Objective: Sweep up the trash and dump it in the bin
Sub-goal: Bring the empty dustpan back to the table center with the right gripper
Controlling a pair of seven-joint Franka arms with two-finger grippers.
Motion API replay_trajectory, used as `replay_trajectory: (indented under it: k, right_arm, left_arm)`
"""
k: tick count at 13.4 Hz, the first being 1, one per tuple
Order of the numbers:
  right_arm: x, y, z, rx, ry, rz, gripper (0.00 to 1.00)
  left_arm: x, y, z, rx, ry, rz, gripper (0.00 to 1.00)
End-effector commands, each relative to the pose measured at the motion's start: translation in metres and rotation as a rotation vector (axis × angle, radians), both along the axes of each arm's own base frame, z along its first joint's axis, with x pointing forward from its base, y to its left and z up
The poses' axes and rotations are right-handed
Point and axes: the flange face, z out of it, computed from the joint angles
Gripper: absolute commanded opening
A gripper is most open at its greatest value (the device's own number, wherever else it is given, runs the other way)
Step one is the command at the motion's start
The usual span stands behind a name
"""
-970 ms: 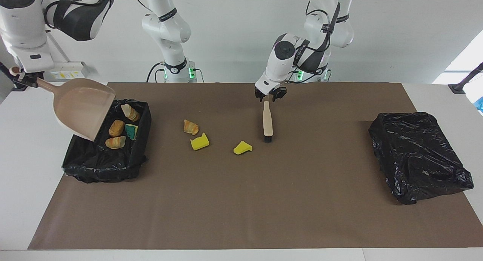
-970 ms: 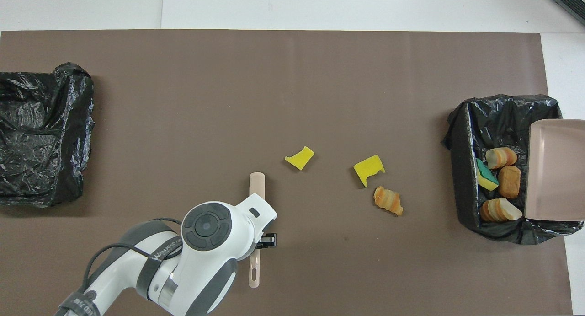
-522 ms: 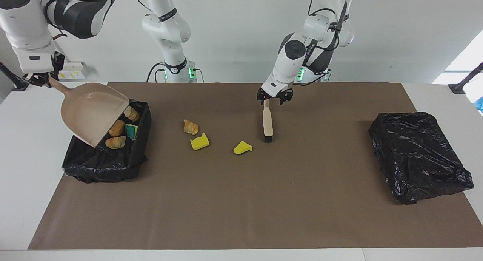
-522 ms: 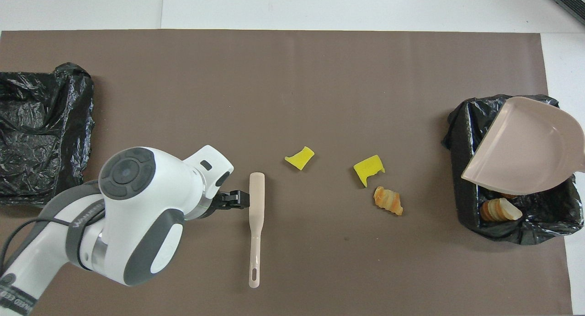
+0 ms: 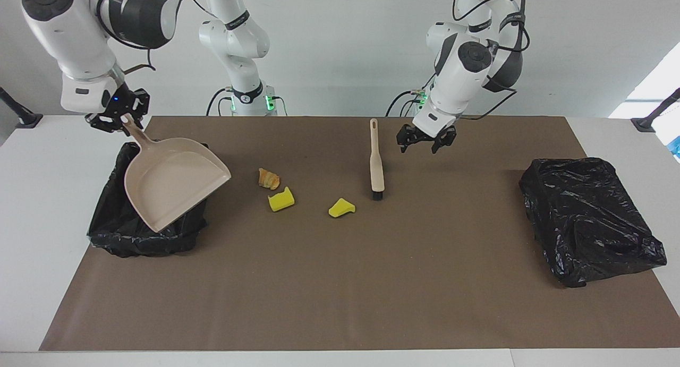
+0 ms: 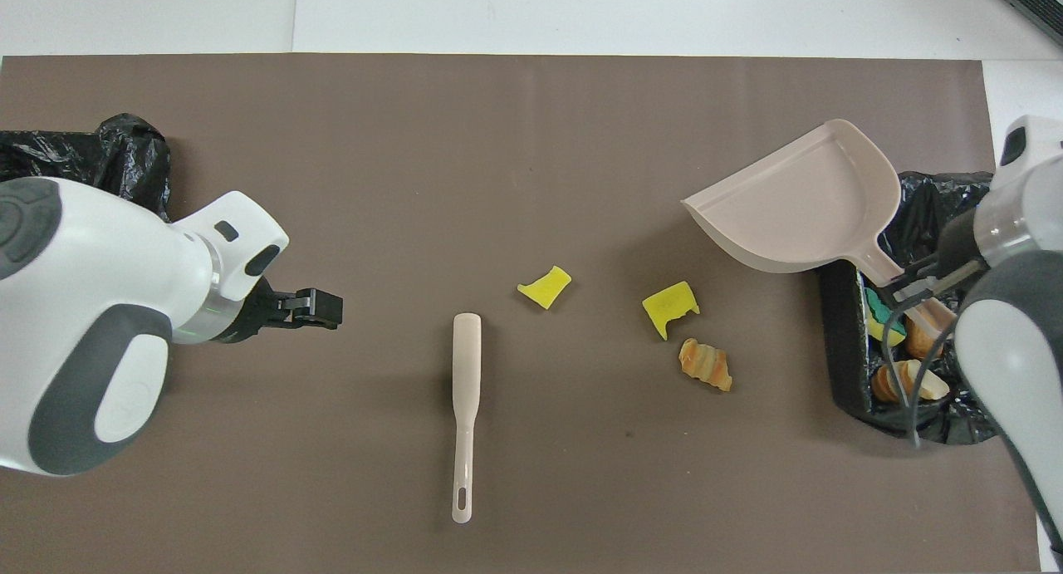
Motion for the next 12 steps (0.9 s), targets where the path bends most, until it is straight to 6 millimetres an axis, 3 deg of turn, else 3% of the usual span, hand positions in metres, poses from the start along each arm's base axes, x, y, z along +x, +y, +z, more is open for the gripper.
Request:
replay_trajectory:
  k: [1,3,6,7,12]
  right_arm:
    - [0.014,0.054,-0.017,0.043,-0.053,-0.136,0.00]
    - [0.022,0.109,-0.036,0.059,-0.085,-0.202,0.00]
    - [0.025,0.194,-0.064,0.068,-0.121,-0.265,0.00]
    - [0.026,0.213,-0.074,0.065,-0.114,-0.291,0.00]
    - [0.037,0.325,-0.108,0.029,-0.164,-0.383,0.00]
  left_arm:
    - [0.013,0.035,0.035,0.059,-0.002,-0.021,1.00]
    - [0.012,0.058,0.041,0.106,0.028,-0.036,1.00]
    - [0.020,0.096,0.071,0.105,-0.008,-0.014,1.00]
    - [0.021,0.104,0.083,0.101,-0.022,-0.011,1.00]
    - [0.021,0.106,0.083,0.096,-0.022,-0.029,1.00]
